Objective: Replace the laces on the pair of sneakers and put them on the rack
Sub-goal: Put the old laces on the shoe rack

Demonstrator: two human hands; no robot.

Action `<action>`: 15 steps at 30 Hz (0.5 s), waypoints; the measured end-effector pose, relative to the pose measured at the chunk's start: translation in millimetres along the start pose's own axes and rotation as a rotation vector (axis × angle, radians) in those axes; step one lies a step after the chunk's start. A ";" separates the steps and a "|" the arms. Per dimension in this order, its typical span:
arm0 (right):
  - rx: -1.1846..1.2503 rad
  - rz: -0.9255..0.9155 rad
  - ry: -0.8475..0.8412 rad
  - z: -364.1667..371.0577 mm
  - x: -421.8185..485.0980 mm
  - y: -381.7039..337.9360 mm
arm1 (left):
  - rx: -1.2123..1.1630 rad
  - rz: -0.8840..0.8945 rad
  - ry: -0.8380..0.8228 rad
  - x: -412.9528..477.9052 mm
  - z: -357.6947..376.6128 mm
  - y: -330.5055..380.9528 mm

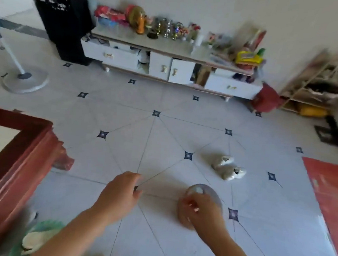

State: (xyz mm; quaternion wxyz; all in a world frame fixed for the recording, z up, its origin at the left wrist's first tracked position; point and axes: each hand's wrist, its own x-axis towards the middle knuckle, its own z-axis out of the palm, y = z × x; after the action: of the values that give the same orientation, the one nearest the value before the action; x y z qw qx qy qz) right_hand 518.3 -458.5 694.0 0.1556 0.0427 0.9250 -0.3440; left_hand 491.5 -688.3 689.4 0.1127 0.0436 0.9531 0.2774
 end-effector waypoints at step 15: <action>0.149 0.376 0.454 -225.7 -142.6 308.2 | 0.109 0.465 -0.312 43.8 209.7 388.4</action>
State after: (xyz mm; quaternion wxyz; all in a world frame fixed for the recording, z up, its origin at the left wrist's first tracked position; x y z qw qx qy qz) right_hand 652.4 -73.7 708.6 0.0022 0.3005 0.8843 -0.3575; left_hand 507.0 -245.9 718.1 0.1891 0.3092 0.9022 0.2340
